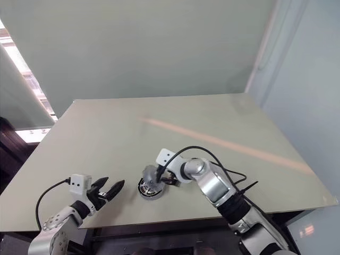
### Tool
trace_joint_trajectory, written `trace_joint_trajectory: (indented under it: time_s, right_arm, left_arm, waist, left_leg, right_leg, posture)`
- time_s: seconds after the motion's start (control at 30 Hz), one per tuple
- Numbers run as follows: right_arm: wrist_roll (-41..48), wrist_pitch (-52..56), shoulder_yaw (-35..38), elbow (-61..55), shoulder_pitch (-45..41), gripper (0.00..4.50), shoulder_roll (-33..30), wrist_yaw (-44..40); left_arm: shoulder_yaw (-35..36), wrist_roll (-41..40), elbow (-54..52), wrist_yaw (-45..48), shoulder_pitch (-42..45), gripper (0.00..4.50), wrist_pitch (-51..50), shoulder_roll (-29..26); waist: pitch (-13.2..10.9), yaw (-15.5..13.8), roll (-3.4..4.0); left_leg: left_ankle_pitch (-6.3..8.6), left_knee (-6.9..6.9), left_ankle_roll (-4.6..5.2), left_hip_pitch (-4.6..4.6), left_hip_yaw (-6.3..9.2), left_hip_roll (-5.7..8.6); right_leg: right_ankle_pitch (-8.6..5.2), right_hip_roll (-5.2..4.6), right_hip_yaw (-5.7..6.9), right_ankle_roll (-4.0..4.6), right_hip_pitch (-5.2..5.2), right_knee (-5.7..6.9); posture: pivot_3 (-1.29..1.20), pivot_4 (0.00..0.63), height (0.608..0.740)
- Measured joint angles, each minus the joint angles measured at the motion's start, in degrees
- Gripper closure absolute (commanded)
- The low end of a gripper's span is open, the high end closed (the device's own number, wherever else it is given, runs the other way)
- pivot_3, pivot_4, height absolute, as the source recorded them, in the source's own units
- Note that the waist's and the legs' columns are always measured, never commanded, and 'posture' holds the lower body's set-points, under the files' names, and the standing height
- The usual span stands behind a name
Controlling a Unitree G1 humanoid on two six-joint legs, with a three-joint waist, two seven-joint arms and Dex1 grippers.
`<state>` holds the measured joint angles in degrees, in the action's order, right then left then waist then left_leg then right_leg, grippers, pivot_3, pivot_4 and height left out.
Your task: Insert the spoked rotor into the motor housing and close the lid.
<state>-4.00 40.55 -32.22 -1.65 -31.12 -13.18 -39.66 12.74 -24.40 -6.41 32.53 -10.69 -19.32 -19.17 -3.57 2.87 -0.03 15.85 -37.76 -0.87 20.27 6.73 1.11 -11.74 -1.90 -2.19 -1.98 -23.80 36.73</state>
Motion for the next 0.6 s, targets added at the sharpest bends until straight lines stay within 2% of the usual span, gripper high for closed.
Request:
trace_joint_trajectory:
  time_s: [0.3,0.6]
  right_arm:
    - [2.3,-3.7,0.1,5.1,1.6,0.87,5.1,0.0]
    - [6.2,-11.0,5.1,10.2,1.6,0.87,5.3,-3.4]
  left_arm:
    - [0.0,-1.8,-2.5,0.5,-1.7,4.46,-2.8,-0.3]
    - [-0.7,-2.6,-4.4,1.2,-2.0,4.49,-4.6,-1.0]
  waist:
    - [0.0,0.0,0.01]
    - [0.0,0.0,0.01]
  left_leg:
    - [0.00,-0.03,-0.01,-0.02,0.02,0.01]
    - [0.00,-0.04,-0.01,-0.02,0.01,0.02]
  right_leg:
    - [0.00,0.00,0.01,0.01,0.02,0.03]
    - [0.00,0.00,0.00,0.01,0.03,0.03]
  posture:
    - [0.00,0.000,0.740]
    - [0.00,0.000,0.740]
